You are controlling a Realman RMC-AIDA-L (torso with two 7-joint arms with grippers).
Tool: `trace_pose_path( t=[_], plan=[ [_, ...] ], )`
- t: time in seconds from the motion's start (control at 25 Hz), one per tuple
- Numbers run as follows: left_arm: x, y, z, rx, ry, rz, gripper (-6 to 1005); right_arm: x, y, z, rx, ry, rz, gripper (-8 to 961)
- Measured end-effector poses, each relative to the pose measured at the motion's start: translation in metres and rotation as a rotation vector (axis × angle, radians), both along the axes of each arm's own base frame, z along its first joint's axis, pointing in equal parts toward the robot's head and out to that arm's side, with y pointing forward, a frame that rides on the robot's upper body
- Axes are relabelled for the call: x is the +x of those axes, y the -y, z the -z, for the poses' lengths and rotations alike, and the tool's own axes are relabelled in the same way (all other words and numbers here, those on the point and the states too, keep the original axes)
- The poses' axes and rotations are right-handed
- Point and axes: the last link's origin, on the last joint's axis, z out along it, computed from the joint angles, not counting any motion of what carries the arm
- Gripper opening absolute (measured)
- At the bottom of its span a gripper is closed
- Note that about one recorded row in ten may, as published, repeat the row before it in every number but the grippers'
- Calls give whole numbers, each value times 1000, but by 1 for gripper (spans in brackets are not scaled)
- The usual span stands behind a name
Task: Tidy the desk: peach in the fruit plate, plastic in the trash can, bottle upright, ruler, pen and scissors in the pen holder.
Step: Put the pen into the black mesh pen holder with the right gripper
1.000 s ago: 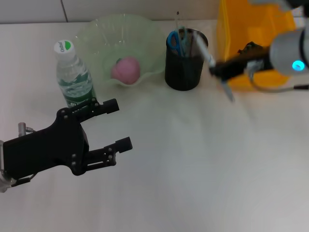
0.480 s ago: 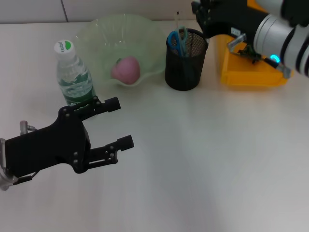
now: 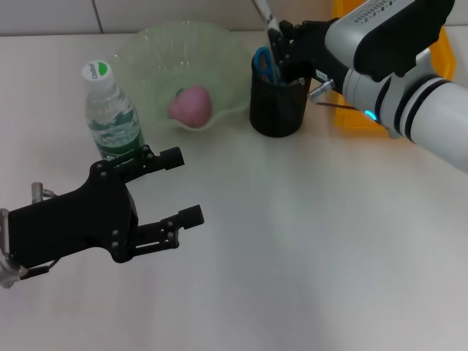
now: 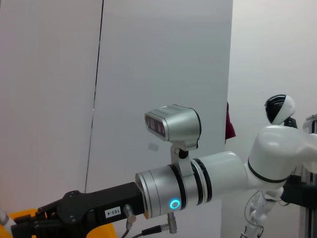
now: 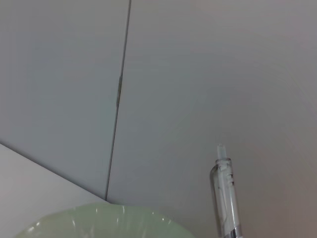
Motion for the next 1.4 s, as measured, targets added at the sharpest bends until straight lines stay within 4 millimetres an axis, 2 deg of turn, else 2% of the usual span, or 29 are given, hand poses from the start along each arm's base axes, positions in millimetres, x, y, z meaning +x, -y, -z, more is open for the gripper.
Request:
trace_pose_path(
  t=[0.28,0.92,1.4],
  plan=[
    [-1,2,0,-1,0,-2,809,-8,5,1,37,-8,-31,116],
    [-3,3,0,1,-2,-4,809,3,-2,19,98,-10,-15,124],
    [-3,3,0,3,-2,-6,809,17,4,29,120,-25,-40,130]
  ],
)
